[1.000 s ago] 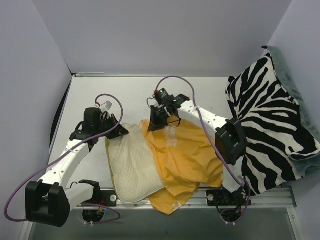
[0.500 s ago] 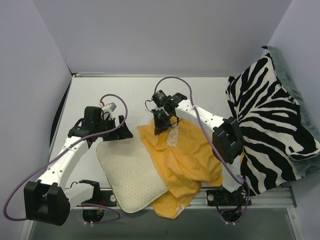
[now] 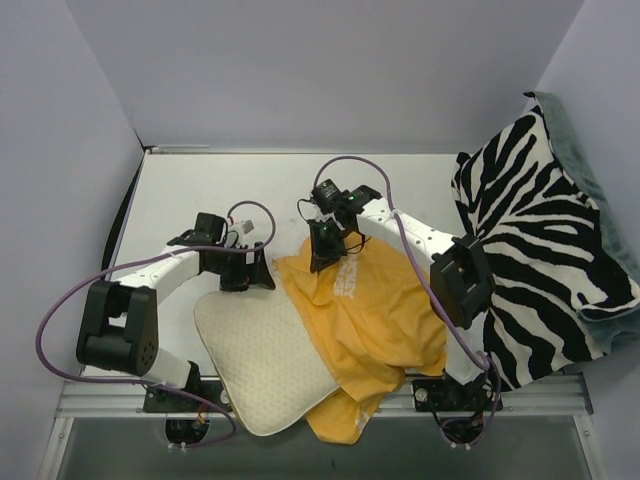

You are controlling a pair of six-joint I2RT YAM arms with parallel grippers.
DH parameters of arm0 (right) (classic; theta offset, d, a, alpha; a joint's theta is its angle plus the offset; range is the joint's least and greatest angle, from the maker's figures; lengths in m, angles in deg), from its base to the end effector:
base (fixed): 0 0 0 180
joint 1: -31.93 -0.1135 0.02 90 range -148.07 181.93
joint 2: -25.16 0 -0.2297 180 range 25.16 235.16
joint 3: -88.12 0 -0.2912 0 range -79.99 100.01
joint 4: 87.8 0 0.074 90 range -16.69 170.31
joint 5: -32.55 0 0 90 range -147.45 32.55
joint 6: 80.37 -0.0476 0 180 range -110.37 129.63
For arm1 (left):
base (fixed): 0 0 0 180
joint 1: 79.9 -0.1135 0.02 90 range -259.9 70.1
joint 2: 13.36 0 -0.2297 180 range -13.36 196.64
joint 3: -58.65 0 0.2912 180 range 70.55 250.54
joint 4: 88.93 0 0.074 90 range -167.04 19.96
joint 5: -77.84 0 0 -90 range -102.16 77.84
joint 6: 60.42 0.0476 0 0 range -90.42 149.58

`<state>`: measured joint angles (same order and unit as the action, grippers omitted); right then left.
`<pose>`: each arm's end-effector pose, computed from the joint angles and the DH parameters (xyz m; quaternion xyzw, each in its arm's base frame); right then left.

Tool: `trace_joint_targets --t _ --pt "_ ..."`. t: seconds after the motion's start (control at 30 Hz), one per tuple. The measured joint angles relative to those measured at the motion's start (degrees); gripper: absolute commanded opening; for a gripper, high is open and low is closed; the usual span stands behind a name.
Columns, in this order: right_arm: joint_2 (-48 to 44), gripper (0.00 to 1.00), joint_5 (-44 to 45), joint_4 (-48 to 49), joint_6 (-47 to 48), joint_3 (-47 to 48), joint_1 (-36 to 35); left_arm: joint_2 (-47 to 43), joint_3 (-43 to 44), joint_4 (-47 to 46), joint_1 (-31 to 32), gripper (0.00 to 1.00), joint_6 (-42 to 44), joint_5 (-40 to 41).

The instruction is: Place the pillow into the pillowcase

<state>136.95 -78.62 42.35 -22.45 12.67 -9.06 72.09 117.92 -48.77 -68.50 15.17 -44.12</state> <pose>0.3348 0.3137 0.1907 -0.1251 0.9358 0.3073 0.1188 0.2979 -0.0858 0.1092 0.0317 0.9421 -0.3067 0.1319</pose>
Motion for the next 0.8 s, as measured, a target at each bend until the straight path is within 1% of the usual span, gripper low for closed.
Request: trace_joint_targets --t 0.13,0.3,0.43,0.53,0.67,0.73,0.8 --pt "-1.1 0.00 -0.7 0.0 -0.3 0.0 0.1 -1.0 -0.5 0.2 0.9 0.97 0.0 3.2" --pt "-1.4 0.00 -1.4 0.1 -0.8 -0.2 0.1 -7.2 0.4 1.8 0.4 0.97 1.7 7.5" --pt "-1.5 0.00 -1.7 0.2 -0.9 -0.9 0.1 -6.1 4.4 3.0 -0.1 0.98 3.3 7.9" --pt "-1.8 0.00 -1.8 0.2 -0.9 -1.3 0.1 -0.8 5.9 3.2 -0.3 0.98 3.8 5.1" --pt "-2.8 0.00 -2.0 0.2 -1.1 -1.3 0.6 9.2 5.9 4.7 0.3 0.97 3.6 -0.5" --pt "-3.7 0.00 -2.4 0.2 -1.3 -1.3 1.0 11.1 6.0 5.3 0.2 0.97 3.0 -4.8" --pt "-4.7 0.00 -2.7 0.0 -1.6 -1.1 1.3 11.2 5.8 5.5 0.5 0.97 2.7 -7.3"
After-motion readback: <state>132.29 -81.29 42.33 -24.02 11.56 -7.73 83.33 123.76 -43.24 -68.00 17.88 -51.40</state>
